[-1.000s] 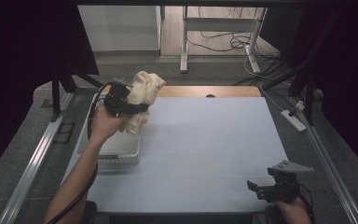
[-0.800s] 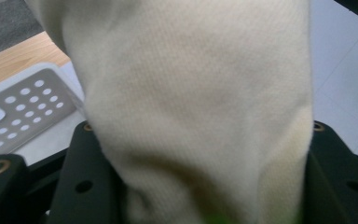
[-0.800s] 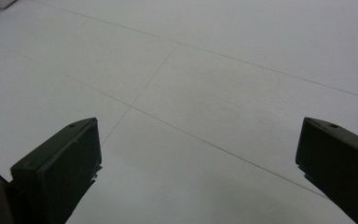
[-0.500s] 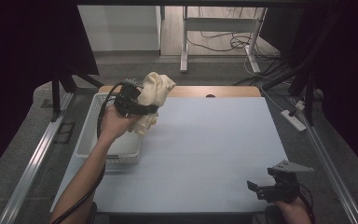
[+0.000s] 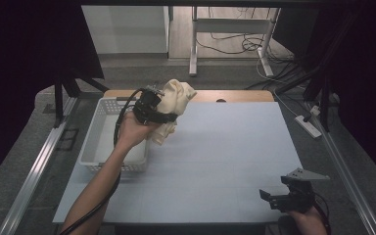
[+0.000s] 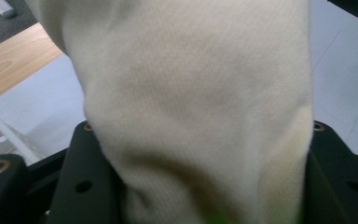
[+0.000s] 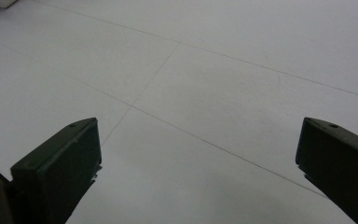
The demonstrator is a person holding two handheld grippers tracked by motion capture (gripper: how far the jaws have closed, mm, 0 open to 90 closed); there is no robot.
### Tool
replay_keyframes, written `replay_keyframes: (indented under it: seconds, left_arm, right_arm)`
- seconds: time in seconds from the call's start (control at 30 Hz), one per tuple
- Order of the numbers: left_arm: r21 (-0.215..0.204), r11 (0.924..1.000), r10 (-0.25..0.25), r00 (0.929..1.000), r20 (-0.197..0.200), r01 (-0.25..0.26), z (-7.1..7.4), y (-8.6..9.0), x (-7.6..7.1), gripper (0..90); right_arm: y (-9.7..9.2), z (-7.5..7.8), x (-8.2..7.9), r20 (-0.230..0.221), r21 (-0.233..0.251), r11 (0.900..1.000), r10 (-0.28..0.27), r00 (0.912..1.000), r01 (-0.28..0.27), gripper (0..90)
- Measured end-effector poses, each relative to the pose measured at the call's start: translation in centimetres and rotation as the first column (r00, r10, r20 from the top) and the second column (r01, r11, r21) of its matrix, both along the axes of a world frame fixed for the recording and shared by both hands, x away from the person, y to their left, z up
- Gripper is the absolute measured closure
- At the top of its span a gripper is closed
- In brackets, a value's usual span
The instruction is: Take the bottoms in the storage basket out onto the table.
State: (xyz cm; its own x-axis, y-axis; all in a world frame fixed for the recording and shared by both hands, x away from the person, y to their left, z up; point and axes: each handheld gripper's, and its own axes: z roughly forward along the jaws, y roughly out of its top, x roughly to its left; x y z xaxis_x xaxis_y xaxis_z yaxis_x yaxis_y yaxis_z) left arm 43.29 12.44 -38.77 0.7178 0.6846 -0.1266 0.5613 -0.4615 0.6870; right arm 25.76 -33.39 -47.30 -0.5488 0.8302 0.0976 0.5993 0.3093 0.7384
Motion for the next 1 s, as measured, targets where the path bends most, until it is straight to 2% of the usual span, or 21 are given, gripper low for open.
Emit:
replay_keyframes:
  seconds: [0.63, 1.0]
  left_arm:
    - [0.023, 0.9984, -0.05, 0.9984, -0.024, 0.051, -2.5, -3.6, 0.3, 47.4]
    - [0.018, 0.9984, -0.053, 0.9977, -0.041, 0.054, -3.8, -4.9, 0.6, 47.2]
  right_arm:
    - [0.1, 0.0, 0.0, -0.005, -0.006, 1.0, 0.0, 1.0, 0.0, 0.4]
    - [0.1, -0.1, 0.1, -0.012, -0.009, 0.9999, 0.01, 0.9999, -0.01, 0.4]
